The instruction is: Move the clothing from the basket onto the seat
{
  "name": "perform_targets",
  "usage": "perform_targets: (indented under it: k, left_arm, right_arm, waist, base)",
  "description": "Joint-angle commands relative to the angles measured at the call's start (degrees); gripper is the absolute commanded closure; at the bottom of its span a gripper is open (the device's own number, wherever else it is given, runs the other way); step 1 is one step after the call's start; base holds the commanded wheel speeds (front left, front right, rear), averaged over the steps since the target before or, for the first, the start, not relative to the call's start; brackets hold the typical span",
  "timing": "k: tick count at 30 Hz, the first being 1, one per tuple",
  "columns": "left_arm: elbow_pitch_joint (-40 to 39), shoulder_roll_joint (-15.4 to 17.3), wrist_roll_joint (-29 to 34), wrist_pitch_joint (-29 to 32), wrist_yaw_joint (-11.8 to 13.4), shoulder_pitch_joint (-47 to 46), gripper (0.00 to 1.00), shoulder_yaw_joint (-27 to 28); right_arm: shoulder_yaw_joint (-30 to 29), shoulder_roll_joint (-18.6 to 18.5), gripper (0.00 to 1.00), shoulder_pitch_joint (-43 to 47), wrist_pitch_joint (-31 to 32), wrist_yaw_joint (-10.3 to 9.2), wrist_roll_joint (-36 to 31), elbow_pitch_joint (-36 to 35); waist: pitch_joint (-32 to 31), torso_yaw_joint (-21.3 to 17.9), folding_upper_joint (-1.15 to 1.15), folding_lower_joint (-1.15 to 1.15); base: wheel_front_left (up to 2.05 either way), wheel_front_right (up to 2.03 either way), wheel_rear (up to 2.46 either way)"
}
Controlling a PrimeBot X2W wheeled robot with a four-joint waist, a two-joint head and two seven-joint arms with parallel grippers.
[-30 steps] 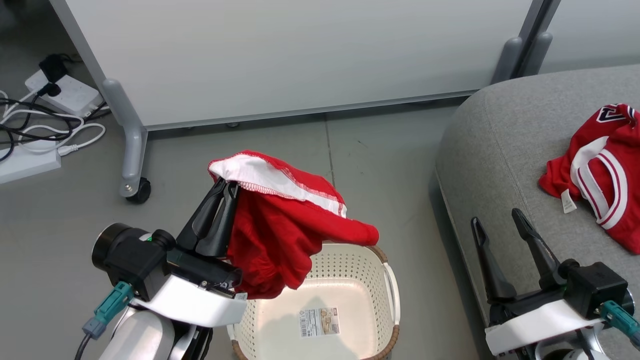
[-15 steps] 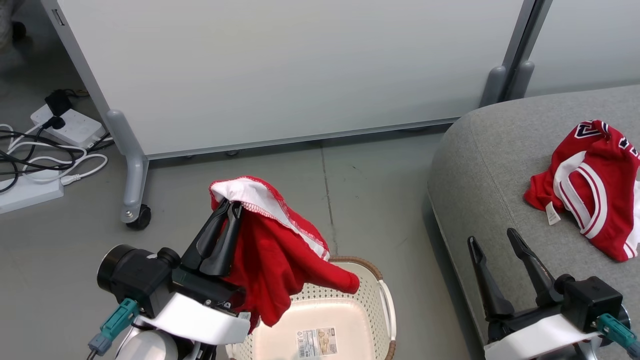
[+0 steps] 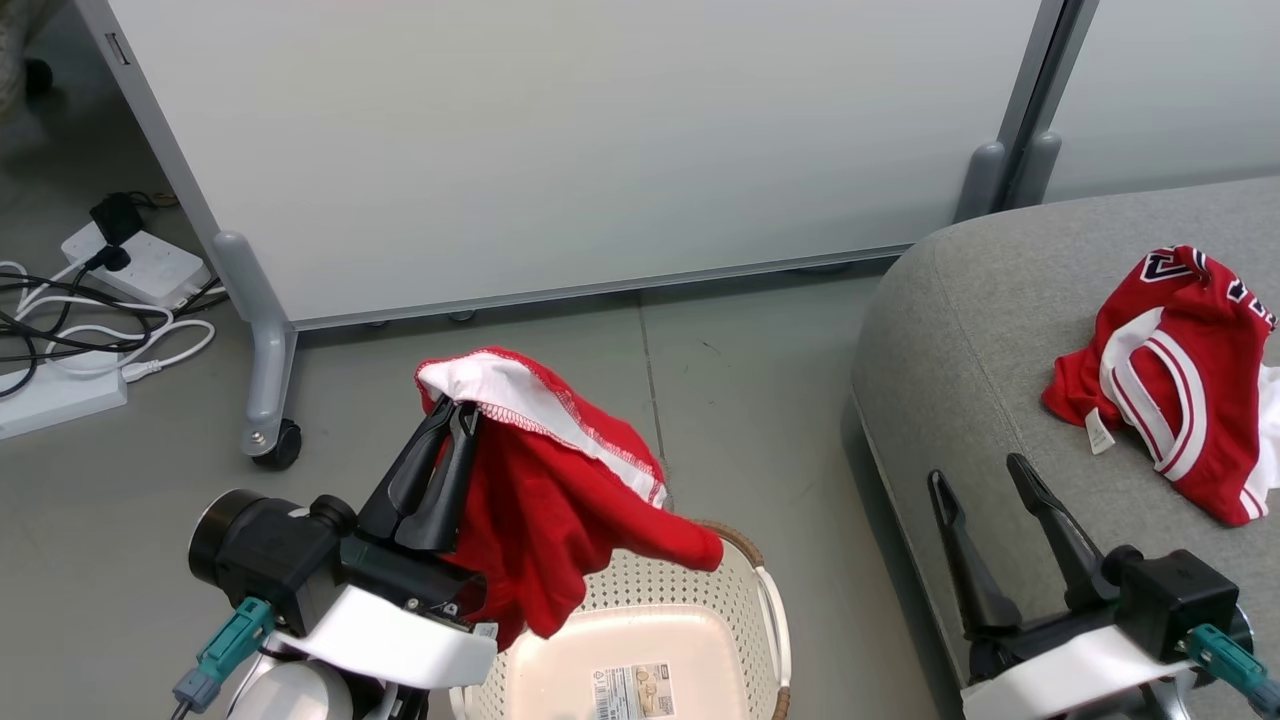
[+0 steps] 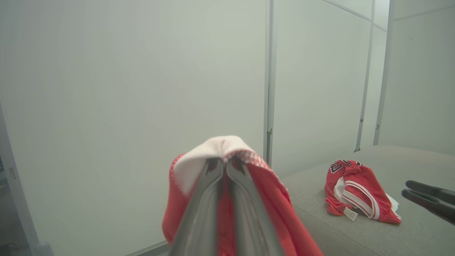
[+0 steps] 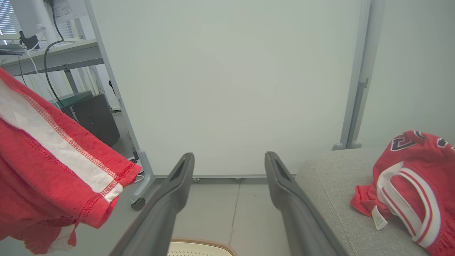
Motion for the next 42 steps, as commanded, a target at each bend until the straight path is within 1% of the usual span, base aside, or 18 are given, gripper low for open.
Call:
perform_targets:
  k: [1,4,7,9,15,19,23,24,25,27,29,36,37,38,39,40,41,42]
  left_arm:
    - [-0.2,0.3,-0.1,0.1,0.1,0.0,1.00,0.1]
    - [-0.4,0.2,0.0,0.0,0.2,-0.4,1.00,-0.1]
    - [-0.5,0.2,0.0,0.1,-0.1,-0.8,1.00,-0.5]
    - [-0.5,0.1,0.1,0.1,-0.2,-1.2,1.00,-0.7]
    - [0.0,-0.5,0.2,0.0,-1.0,-2.8,1.00,-1.9]
    - [0.2,-1.0,0.4,-0.6,-1.3,-4.0,1.00,-2.4]
    - [0.2,-1.5,0.6,-1.0,-1.7,-5.0,1.00,-2.9]
    - [0.3,-1.6,0.7,-1.2,-1.8,-5.2,1.00,-3.1]
    - [0.4,-1.8,0.7,-1.4,-1.9,-5.5,1.00,-3.2]
    - [0.6,-1.9,0.7,-1.5,-2.2,-5.8,1.00,-3.4]
    - [0.8,-2.0,0.7,-1.8,-2.2,-6.0,1.00,-3.6]
    - [1.1,-1.6,0.8,-2.0,-2.1,-5.9,1.00,-3.8]
    - [1.1,-1.5,0.7,-2.0,-2.1,-5.9,0.93,-3.8]
    - [1.1,-1.5,0.7,-2.0,-2.1,-5.9,0.93,-3.8]
    - [1.1,-1.4,0.9,-2.0,-2.1,-5.9,0.62,-3.8]
    - [1.1,-1.3,1.1,-2.0,-1.9,-5.9,0.19,-3.9]
    - [0.9,-1.2,1.2,-2.0,-1.9,-5.9,0.00,-4.1]
    - [0.8,-1.1,1.3,-2.0,-1.9,-5.9,0.00,-4.2]
  right_arm:
    - [0.2,-0.2,0.00,-0.7,-0.2,0.03,-0.2,-0.4]
    - [2.0,-0.2,0.00,-2.0,-0.3,0.03,-0.2,-0.9]
    - [6.1,-0.2,0.00,-4.5,-0.5,0.03,0.8,-1.4]
    - [10.2,-0.2,0.00,-6.9,-0.8,0.03,2.0,-1.2]
    - [23.6,-0.3,0.00,-15.0,-1.7,0.03,6.2,2.5]
    - [30.8,-0.3,0.00,-20.2,-2.8,0.03,9.5,6.9]
    - [35.4,-0.3,0.00,-25.6,-3.8,0.03,11.1,13.2]
    - [36.3,-0.3,0.00,-26.6,-4.4,0.03,12.2,14.5]
    - [38.2,-0.3,0.00,-29.0,-4.9,0.03,13.1,17.4]
    - [39.9,-0.2,0.00,-30.7,-5.8,0.03,15.1,19.5]
    - [40.8,-0.3,1.00,-32.1,-6.8,0.03,16.3,21.4]
    - [43.3,-0.3,1.00,-35.3,-8.9,0.03,19.7,24.8]
    - [43.1,-0.3,1.00,-35.5,-9.1,0.03,19.9,25.2]
    - [43.1,-0.3,1.00,-35.5,-9.1,0.03,19.9,25.2]
    - [42.9,-0.3,1.00,-35.7,-9.4,0.03,20.4,25.4]
    - [42.5,-0.3,1.00,-36.0,-9.7,0.03,20.6,25.6]
    - [42.0,-0.3,1.00,-36.2,-10.0,0.03,20.8,25.8]
    - [41.3,-0.3,1.00,-36.2,-10.1,0.03,21.1,26.0]
  waist:
    - [0.0,0.1,0.00,0.00]
    - [0.0,0.7,0.00,0.00]
    - [0.3,1.3,0.00,0.00]
    - [0.5,1.8,0.00,0.00]
    - [1.8,4.1,0.00,0.00]
    - [3.1,5.6,0.00,0.00]
    - [4.1,6.6,0.00,0.00]
    - [4.4,6.8,0.00,0.00]
    - [4.8,7.1,0.00,0.00]
    - [5.0,7.4,0.00,0.00]
    - [5.1,7.6,0.00,0.00]
    - [5.2,7.3,0.00,0.00]
    - [5.1,7.2,0.00,0.00]
    - [5.1,7.2,0.00,0.00]
    - [5.1,7.1,0.00,0.00]
    - [5.0,7.0,0.00,0.00]
    - [5.0,6.9,0.00,0.00]
    - [4.9,6.8,0.00,0.00]
  base:
    - [0.00,0.00,0.00]
    - [0.00,0.00,0.00]
    - [0.00,0.00,0.00]
    - [0.00,0.00,0.00]
    - [0.00,0.00,0.00]
    - [0.00,0.00,0.00]
    - [0.00,0.00,0.00]
    - [0.00,0.00,0.00]
    - [0.00,0.00,0.00]
    - [0.00,0.00,0.00]
    - [0.00,0.00,0.00]
    - [0.00,0.00,0.00]
    - [0.00,0.00,0.00]
    - [0.00,0.00,0.00]
    - [0.00,0.00,0.00]
    - [0.00,0.00,0.00]
    - [0.00,0.00,0.00]
    - [0.00,0.00,0.00]
